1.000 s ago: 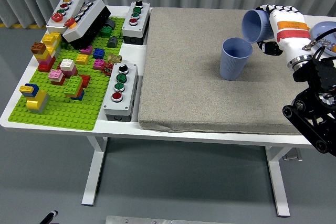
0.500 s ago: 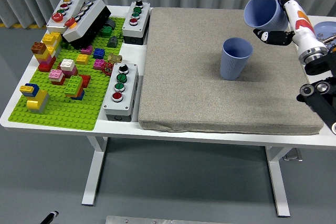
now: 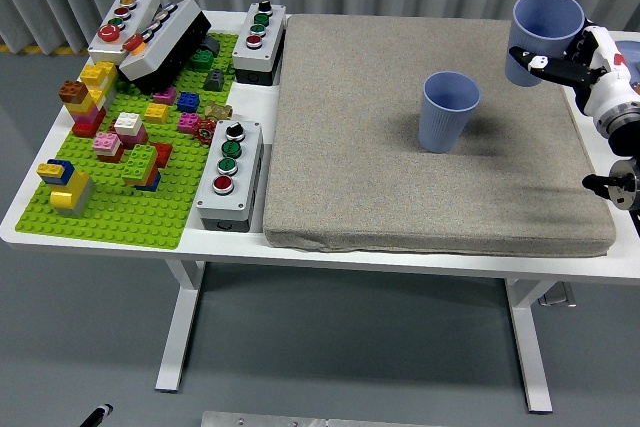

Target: Pick cup pour cup place

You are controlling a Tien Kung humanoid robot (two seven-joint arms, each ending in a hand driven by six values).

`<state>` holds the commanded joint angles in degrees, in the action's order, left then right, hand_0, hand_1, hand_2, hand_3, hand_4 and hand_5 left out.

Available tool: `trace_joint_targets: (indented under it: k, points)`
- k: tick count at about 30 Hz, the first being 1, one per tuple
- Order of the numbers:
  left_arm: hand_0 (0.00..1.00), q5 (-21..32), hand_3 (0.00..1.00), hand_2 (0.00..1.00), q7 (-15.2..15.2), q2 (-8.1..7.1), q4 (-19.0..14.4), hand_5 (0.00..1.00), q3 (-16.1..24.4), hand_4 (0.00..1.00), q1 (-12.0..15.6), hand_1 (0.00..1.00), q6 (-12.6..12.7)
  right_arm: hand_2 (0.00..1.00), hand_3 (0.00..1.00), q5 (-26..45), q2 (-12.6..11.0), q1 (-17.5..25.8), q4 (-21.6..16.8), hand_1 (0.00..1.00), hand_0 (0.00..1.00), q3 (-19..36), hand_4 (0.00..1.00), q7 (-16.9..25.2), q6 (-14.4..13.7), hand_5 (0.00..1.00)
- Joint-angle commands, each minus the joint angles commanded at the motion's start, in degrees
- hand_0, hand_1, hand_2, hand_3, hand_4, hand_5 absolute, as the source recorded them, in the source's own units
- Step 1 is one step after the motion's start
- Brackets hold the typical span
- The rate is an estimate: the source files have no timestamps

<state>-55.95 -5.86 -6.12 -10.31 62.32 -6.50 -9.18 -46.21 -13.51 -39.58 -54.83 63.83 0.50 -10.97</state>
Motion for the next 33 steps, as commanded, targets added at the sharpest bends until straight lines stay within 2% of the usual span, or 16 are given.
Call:
trace_joint_targets:
  k: [6,16,33]
  points:
    - [0.836,-0.03,0.809,0.881,-0.01,-0.01,0.0,0.998,-0.16,0.639,0.04,0.817,-0.05,0.518,0.58,13.23,0.9,1.78,0.99,0.671,0.831,0.73,0.643,1.51,-1.1,0.002]
    - [0.837,0.05,0.809,0.881,0.09,0.14,0.0,0.998,-0.49,0.639,0.07,0.817,-0.11,0.519,0.581,8.74,1.89,5.22,4.16,0.672,0.831,-0.77,0.642,3.52,-3.98,0.002]
    - [0.837,0.15,0.809,0.881,0.14,0.07,0.0,0.998,-1.0,0.639,-0.35,0.817,-0.18,0.52,0.581,6.24,3.21,4.71,8.07,0.676,0.835,-5.69,0.645,6.35,-5.84,0.002]
